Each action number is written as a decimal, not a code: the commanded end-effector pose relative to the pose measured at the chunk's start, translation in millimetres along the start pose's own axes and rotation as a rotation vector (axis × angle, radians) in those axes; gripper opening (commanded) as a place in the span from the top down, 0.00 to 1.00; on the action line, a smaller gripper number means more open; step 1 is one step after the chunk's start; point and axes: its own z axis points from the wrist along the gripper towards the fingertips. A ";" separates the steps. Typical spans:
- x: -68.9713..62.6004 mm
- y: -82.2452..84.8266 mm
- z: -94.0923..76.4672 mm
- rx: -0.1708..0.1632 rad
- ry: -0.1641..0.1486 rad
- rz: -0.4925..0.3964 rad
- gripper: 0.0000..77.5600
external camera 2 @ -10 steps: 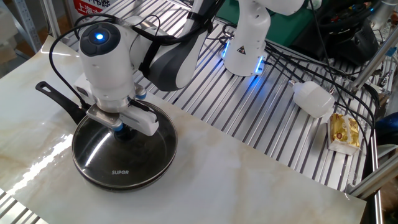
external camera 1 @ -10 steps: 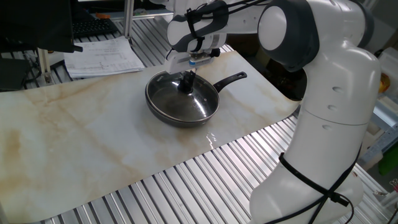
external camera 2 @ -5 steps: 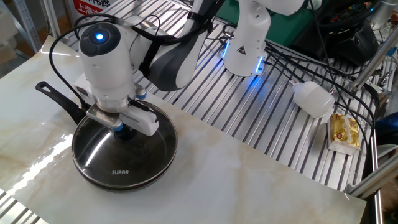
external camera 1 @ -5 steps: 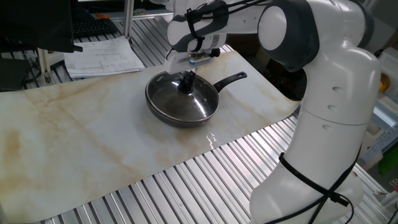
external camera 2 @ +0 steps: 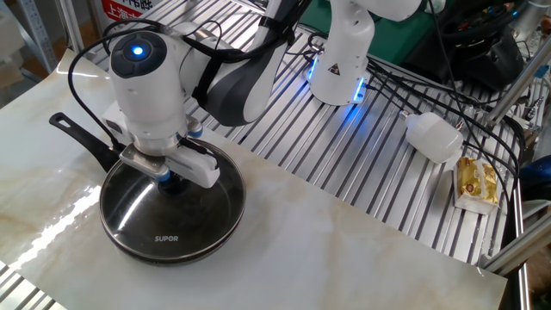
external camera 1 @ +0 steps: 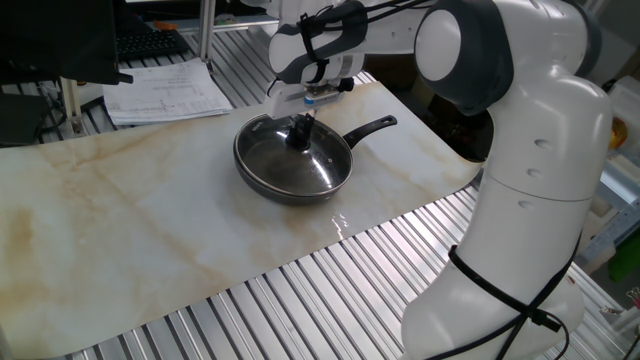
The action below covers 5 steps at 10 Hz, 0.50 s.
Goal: Cover the pot with the lid
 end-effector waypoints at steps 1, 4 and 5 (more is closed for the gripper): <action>-4.4 4.9 -9.9 0.008 -0.011 0.000 0.98; -5.1 7.2 -10.9 0.018 -0.020 0.000 0.98; -5.3 7.0 -11.0 0.022 -0.021 -0.002 0.98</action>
